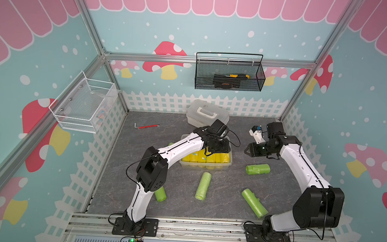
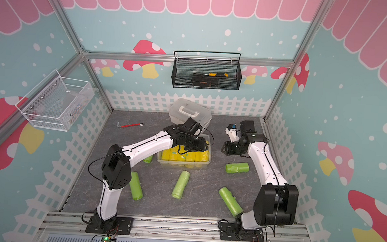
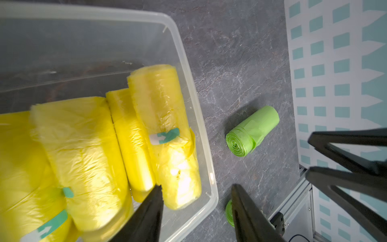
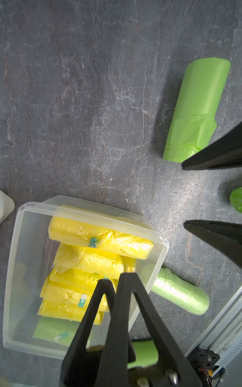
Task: Put the roll of trash bags into the storage box
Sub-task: Place the roll of trash bags in the storage box.
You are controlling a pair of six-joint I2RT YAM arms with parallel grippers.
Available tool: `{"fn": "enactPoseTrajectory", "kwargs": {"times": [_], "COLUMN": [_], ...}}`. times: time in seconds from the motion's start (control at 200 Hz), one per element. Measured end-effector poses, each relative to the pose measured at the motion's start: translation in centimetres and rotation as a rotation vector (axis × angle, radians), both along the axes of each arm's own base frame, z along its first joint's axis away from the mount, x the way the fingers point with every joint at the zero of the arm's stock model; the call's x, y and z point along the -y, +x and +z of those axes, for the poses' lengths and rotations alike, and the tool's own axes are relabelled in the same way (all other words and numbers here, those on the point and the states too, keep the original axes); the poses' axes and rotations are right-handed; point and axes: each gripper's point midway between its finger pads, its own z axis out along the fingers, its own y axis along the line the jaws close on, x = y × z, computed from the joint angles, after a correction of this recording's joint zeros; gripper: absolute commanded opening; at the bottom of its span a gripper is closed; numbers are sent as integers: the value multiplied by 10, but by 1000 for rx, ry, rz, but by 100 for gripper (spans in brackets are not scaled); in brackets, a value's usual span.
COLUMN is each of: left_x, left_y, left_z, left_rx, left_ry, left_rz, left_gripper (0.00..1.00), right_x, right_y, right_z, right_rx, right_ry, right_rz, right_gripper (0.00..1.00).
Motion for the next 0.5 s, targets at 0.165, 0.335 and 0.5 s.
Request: {"fn": "enactPoseTrajectory", "kwargs": {"times": [0.165,0.335,0.5], "left_x": [6,25,33], "left_y": [5,19,25], "left_z": [6,-14,-48], "left_rx": [23,9,-35], "left_ry": [-21,-33,-15], "left_rz": [-12,-28,-36], "left_gripper": [26,21,20], "right_x": [0,0,1], "right_y": [0,-1,-2], "right_z": [0,0,-1], "right_rx": [-1,-4,-11], "right_ry": [0,-1,-7], "right_rz": [0,0,-3], "right_gripper": [41,41,41]}}
